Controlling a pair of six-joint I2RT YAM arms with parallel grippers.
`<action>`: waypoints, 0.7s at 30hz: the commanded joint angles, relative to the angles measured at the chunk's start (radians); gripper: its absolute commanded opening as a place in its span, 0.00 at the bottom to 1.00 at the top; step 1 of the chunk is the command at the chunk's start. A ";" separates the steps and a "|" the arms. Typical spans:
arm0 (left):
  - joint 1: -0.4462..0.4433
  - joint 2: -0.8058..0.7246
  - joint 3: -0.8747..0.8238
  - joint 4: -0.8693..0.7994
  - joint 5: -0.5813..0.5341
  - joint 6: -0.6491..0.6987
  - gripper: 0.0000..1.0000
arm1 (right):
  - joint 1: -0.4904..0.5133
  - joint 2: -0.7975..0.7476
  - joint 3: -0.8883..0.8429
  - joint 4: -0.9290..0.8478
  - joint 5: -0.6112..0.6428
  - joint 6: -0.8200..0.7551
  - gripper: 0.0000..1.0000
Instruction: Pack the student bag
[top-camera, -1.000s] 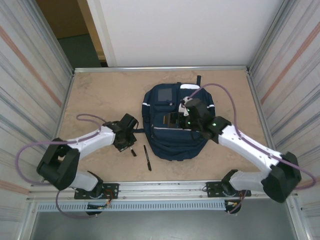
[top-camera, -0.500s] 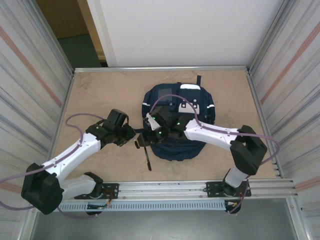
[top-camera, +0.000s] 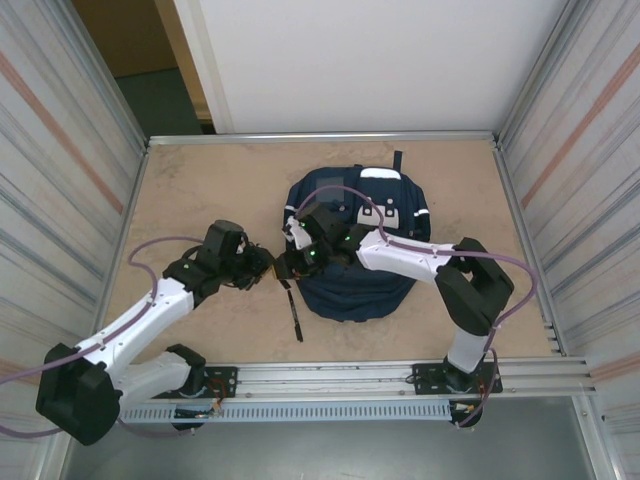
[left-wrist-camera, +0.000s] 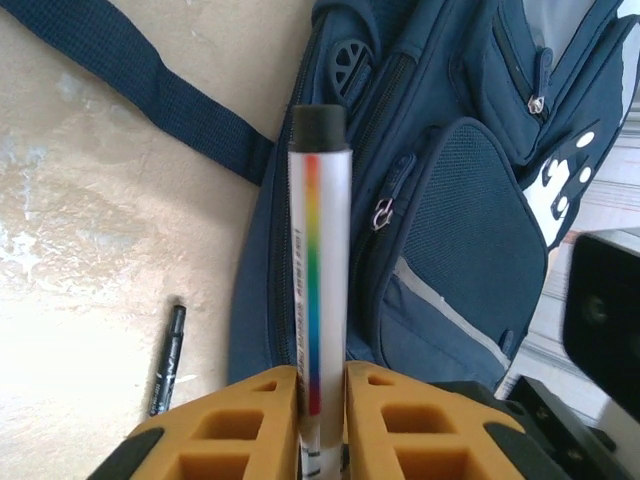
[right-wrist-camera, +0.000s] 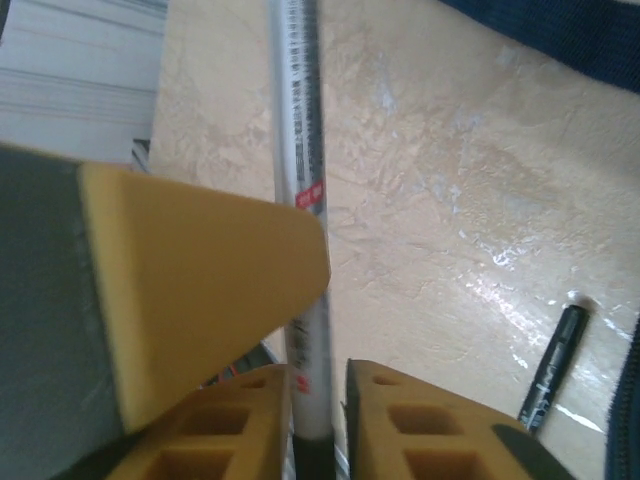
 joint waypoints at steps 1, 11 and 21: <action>0.001 -0.003 -0.003 0.029 0.046 -0.010 0.29 | -0.005 -0.001 0.005 0.043 -0.026 0.036 0.14; 0.007 -0.003 0.008 0.063 0.027 0.103 0.73 | -0.090 -0.147 -0.093 -0.041 0.070 -0.009 0.07; -0.095 0.125 0.124 0.035 0.008 0.275 0.86 | -0.297 -0.511 -0.248 -0.208 0.344 -0.138 0.07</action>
